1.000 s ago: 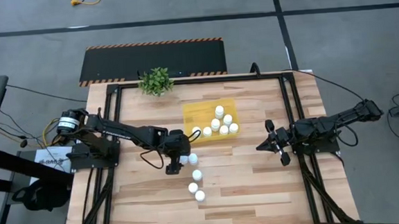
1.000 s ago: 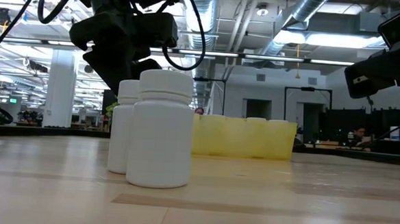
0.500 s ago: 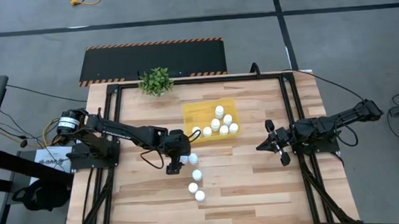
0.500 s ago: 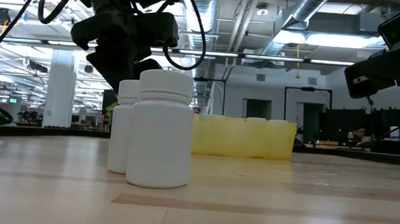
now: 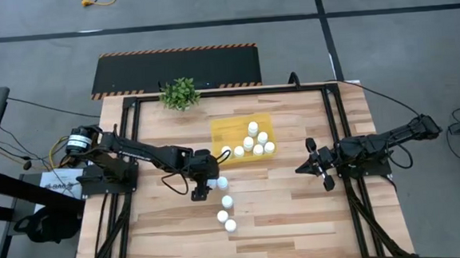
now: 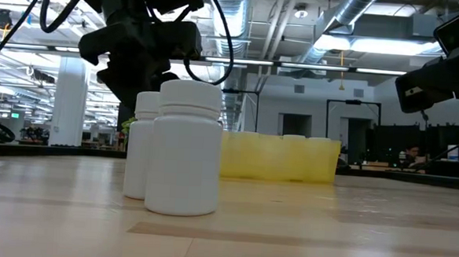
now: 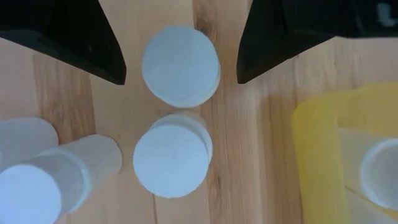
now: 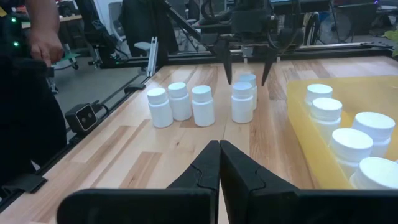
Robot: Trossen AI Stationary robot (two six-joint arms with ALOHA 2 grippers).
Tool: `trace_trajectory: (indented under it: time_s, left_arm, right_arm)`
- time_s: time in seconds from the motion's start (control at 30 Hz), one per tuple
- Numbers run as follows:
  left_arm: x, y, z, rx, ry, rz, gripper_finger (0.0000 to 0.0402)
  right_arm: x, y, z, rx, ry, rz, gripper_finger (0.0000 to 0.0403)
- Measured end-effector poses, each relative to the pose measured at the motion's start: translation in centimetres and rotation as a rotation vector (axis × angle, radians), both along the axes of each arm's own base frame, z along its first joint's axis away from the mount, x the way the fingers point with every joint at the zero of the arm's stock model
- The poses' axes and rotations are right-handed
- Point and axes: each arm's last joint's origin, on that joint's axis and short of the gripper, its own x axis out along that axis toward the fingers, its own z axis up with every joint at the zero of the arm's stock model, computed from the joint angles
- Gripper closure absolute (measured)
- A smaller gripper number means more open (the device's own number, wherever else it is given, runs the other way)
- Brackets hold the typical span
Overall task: Pick and place pill bottles into a basket
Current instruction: Put the white medicine bottle into the yellow bin
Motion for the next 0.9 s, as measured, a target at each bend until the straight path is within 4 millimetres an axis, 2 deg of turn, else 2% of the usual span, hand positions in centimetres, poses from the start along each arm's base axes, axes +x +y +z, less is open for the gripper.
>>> trace_trajectory:
  time_s: [0.9]
  left_arm:
    - [0.03, 0.05, 0.01, 0.025, -0.006, -0.013, 0.0109]
  right_arm:
    - [0.0, 0.0, 0.0, 0.0, 0.0, 0.0, 0.0401]
